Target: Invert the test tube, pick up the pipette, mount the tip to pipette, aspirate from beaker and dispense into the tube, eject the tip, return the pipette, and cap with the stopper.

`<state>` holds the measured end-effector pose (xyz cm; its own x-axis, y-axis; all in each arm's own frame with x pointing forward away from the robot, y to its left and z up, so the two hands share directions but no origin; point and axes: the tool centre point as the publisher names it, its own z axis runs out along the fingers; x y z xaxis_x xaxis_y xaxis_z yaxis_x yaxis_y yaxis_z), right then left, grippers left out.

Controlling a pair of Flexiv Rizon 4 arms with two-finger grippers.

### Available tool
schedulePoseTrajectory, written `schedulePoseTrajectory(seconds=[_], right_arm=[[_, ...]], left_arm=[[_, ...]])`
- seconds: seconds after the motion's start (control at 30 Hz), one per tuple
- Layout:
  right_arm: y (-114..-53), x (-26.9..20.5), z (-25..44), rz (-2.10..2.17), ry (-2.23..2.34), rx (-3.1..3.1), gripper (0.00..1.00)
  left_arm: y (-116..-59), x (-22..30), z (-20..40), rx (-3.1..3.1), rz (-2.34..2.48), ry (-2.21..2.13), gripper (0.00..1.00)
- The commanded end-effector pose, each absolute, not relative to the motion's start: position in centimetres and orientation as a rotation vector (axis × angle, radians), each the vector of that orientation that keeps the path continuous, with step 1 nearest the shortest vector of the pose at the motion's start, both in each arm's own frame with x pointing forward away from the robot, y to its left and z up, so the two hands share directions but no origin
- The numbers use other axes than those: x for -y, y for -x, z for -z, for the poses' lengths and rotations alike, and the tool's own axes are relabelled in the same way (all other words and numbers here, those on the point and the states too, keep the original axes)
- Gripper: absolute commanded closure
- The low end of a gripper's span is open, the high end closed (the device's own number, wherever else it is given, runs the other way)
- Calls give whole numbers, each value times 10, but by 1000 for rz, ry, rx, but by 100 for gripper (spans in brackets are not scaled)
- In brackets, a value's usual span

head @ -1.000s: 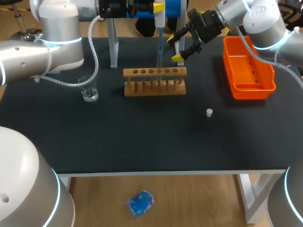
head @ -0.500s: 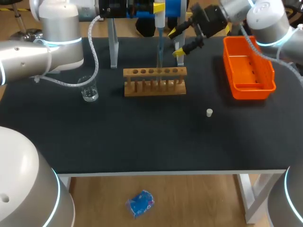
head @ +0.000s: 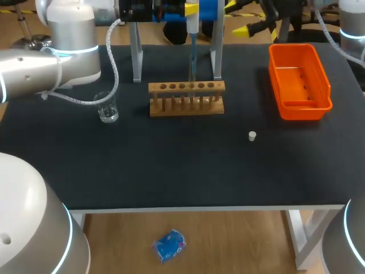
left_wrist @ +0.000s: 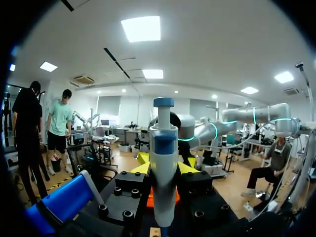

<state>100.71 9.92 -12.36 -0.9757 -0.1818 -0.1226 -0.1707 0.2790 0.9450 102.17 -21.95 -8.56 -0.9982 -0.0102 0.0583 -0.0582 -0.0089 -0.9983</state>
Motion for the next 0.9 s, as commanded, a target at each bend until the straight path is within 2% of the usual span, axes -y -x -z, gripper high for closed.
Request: schedulePoseTrajectory(seconds=[0.03,0.17,0.73,0.9], right_arm=[[-1012,-93,106,1953,-356,2378,0],[-1017,-95,82,1994,-305,2276,0],[-1018,-98,81,1981,-290,2250,0],[-1023,-106,61,2034,-319,2197,0]], left_arm=[[-1020,220,85,2191,-2207,-79,100],[-1020,220,85,2191,-2207,-79,100],[-1020,220,85,2191,-2207,-79,100],[-1020,220,85,2191,-2207,-79,100]])
